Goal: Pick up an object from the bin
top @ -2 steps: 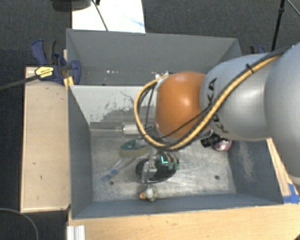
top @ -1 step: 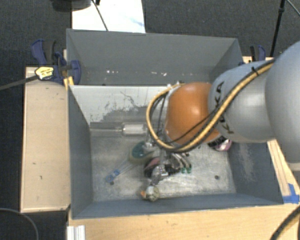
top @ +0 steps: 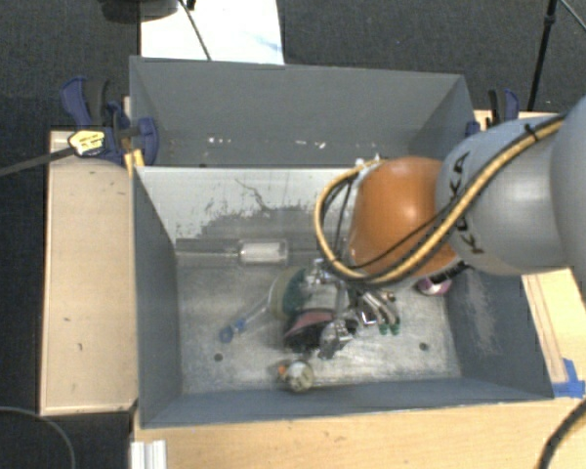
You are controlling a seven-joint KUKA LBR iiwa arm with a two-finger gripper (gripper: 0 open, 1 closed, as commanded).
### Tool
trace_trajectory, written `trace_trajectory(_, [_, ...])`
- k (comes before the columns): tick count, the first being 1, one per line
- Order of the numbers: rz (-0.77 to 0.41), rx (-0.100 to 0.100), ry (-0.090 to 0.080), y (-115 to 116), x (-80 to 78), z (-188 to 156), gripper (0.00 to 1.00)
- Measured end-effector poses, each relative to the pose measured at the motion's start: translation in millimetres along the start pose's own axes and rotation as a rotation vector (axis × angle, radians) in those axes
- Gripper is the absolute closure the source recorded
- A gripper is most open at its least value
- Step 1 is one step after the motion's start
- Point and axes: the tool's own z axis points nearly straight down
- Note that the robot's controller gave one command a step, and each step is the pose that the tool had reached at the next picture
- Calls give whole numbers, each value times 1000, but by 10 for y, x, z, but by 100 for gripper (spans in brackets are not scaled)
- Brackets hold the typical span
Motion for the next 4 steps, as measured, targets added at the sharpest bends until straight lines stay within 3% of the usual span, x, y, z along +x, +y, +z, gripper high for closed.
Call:
trace_trajectory(1, [151,-1,1,513,-291,-152,0])
trace_trajectory(2, [-18,1,-26,678,-721,184,0])
trace_trajectory(3, [-83,6,-38,864,-788,178,0])
trace_trajectory(4, [-83,-1,-43,901,-801,155,100])
